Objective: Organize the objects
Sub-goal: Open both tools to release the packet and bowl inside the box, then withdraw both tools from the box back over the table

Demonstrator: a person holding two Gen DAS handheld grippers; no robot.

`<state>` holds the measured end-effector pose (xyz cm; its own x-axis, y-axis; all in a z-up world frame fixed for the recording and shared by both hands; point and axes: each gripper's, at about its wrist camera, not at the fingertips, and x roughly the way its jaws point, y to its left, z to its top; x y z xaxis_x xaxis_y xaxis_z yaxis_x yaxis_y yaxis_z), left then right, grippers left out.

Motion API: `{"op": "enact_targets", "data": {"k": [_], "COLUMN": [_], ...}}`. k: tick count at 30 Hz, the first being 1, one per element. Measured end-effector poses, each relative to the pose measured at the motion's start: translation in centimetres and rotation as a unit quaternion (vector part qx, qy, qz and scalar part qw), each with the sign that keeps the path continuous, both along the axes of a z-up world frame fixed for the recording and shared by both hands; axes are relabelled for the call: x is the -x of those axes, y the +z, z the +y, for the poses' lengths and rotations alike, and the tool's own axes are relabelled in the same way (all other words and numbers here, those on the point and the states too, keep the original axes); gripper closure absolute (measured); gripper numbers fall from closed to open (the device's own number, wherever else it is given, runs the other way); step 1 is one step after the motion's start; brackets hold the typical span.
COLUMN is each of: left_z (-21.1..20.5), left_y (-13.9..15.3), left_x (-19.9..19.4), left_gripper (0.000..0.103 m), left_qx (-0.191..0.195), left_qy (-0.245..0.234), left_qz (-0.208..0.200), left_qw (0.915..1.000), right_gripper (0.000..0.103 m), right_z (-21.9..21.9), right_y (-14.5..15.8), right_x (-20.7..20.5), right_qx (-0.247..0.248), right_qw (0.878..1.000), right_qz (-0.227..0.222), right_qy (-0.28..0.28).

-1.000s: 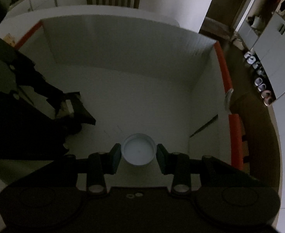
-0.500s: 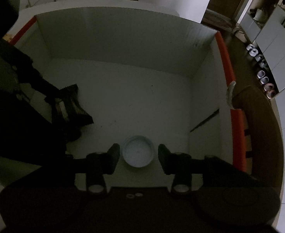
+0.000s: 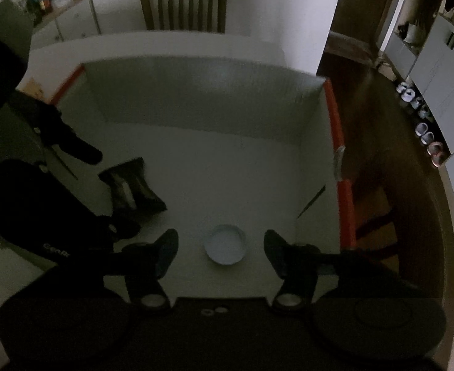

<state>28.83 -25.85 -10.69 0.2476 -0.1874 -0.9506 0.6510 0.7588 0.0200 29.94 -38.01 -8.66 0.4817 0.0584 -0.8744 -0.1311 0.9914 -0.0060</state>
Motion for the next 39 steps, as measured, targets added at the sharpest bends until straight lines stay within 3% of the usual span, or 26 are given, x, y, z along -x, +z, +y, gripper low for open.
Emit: {"op": "enact_targets", "data": {"k": [9,20,29,33,39], "left_z": [1.3,3.1,9.1,12.7,18.9], "left_y": [5.0,7.0,8.7,9.1,9.3], "left_x": [0.5,3.8,7.4,8.8,10.4], "left_gripper": [0.017,0.017,0.017,0.0,0.0], "left_qx": [0.052,0.112,0.159,0.178,0.199], "left_qy": [0.019,0.032,0.05,0.081,0.122], "left_qz": [-0.019,-0.067,-0.097,-0.105,-0.111], "left_qw": [0.9983,0.9909,0.9812,0.9751,0.9662], "right_gripper": [0.041,0.038,0.031,0.03,0.029], "right_z": [0.8,3.0,7.0,9.7,15.1], "right_y": [3.8,8.4,9.9,10.0,9.5], "right_x": [2.1,5.5,8.5,9.6,10.6], "right_qx": [-0.026,-0.049,-0.076,-0.091,-0.089], "right_qw": [0.999,0.994,0.988,0.986,0.987], "right_qz": [-0.041,-0.098,-0.136,-0.139,-0.136], "right_qy": [0.018,0.026,0.009,0.005,0.018]}}
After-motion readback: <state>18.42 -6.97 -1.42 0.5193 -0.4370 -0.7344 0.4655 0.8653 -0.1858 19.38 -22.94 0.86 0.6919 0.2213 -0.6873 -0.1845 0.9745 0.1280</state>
